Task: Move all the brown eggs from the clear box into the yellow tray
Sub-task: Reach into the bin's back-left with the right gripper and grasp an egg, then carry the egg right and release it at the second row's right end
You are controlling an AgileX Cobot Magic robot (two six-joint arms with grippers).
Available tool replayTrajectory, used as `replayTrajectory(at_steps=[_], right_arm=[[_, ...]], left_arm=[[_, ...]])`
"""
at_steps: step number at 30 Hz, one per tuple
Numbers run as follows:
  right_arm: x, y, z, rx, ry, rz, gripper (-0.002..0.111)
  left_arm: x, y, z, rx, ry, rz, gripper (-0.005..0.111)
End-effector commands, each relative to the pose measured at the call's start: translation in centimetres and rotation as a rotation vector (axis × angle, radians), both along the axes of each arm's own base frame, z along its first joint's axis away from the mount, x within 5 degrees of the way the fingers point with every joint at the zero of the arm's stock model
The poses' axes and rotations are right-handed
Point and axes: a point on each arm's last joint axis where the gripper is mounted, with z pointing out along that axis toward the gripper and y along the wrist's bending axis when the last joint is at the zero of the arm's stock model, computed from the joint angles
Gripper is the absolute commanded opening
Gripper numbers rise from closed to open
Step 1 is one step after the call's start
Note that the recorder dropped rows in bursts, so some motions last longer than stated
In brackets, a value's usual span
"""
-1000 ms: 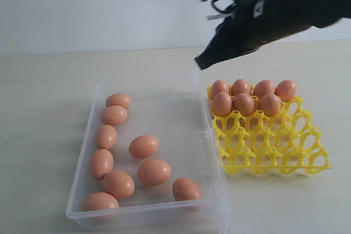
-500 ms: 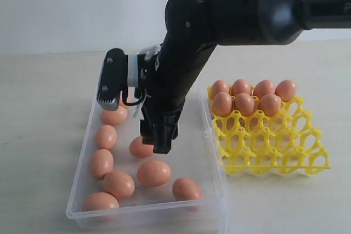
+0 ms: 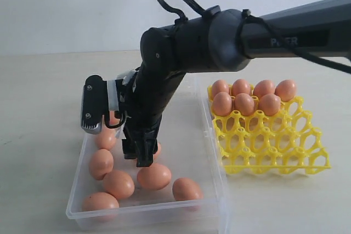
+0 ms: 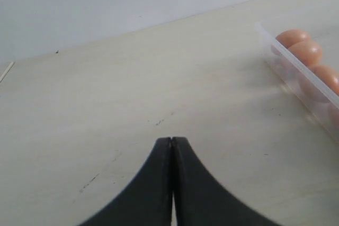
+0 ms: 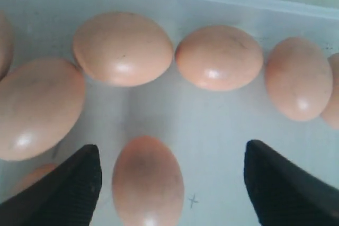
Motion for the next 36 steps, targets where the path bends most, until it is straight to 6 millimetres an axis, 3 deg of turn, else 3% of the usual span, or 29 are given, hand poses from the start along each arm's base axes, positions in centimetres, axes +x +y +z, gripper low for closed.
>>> replayTrajectory(at_steps=[1,9,12,15,16,17,23,28,32,36], right_arm=[[0.8,0.9,-1.1,0.008,0.036,-0.076,0.072],[1.0,0.1,-3.8,-0.159,0.128,-0.14,0.066],[1.3,-0.1,-4.2,-0.16,0.135,-0.197,0.052],[1.5,-0.3,-4.2,-0.161,0.139,-0.229,0.023],[1.5,-0.3,-4.1,-0.155,0.134,-0.229,0.008],[1.6,-0.3,-3.8,-0.145,0.133,-0.237,0.0],[3.0,-1.5,1.4,0.122,-0.002,-0.403,0.0],[3.1,-6.4,5.2,0.423,-0.132,-0.646,0.0],[2.3,-11.6,5.8,0.61,-0.204,-0.813,0.0],[1.3,-16.7,5.1,0.744,-0.247,-0.993,0.0]], left_arm=[[0.0,0.0,0.2,-0.005,-0.016,-0.002,0.0],[0.0,0.0,0.2,-0.005,-0.016,-0.002,0.0],[0.0,0.0,0.2,-0.005,-0.016,-0.002,0.0],[0.0,0.0,0.2,-0.005,-0.016,-0.002,0.0],[0.0,0.0,0.2,-0.005,-0.016,-0.002,0.0],[0.0,0.0,0.2,-0.005,-0.016,-0.002,0.0],[0.0,0.0,0.2,-0.005,-0.016,-0.002,0.0],[0.0,0.0,0.2,-0.005,-0.016,-0.002,0.0],[0.0,0.0,0.2,-0.005,-0.016,-0.002,0.0],[0.0,0.0,0.2,-0.005,-0.016,-0.002,0.0]])
